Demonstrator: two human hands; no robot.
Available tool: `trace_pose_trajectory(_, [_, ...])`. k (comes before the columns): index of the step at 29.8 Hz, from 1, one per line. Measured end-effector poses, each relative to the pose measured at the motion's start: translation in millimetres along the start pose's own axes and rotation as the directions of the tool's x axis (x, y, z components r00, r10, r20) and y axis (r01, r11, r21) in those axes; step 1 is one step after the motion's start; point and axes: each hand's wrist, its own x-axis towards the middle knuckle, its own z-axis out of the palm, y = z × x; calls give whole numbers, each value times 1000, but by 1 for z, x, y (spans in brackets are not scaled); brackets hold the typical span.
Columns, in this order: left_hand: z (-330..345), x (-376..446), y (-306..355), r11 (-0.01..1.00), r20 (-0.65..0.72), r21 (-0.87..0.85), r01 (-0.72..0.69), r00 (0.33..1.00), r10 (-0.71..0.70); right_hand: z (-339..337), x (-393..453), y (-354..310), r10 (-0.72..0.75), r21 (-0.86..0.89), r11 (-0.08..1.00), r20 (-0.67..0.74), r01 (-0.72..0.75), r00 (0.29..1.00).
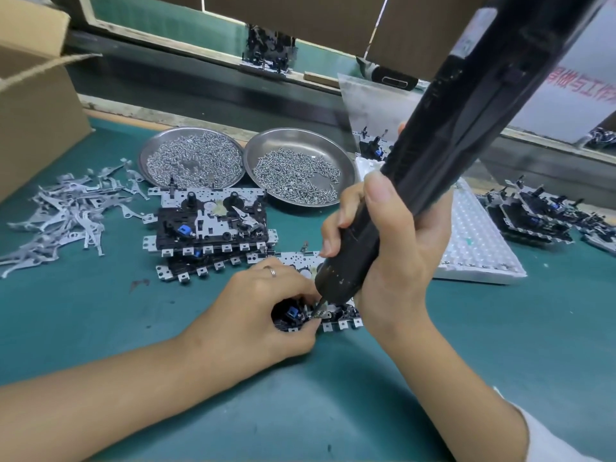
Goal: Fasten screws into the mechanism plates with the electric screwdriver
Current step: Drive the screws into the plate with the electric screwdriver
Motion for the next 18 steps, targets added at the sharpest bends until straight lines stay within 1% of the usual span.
trace_pose_trajectory(13, [0, 0, 1, 1000, -7, -15, 14, 1000, -14, 0, -1, 1, -15, -3, 1000, 3, 15, 1000])
trace_pose_trajectory(18, [0, 0, 1, 998, 1, -28, 49, 999, -49, 1, -2, 2, -6, -2, 1000, 7, 6, 1000])
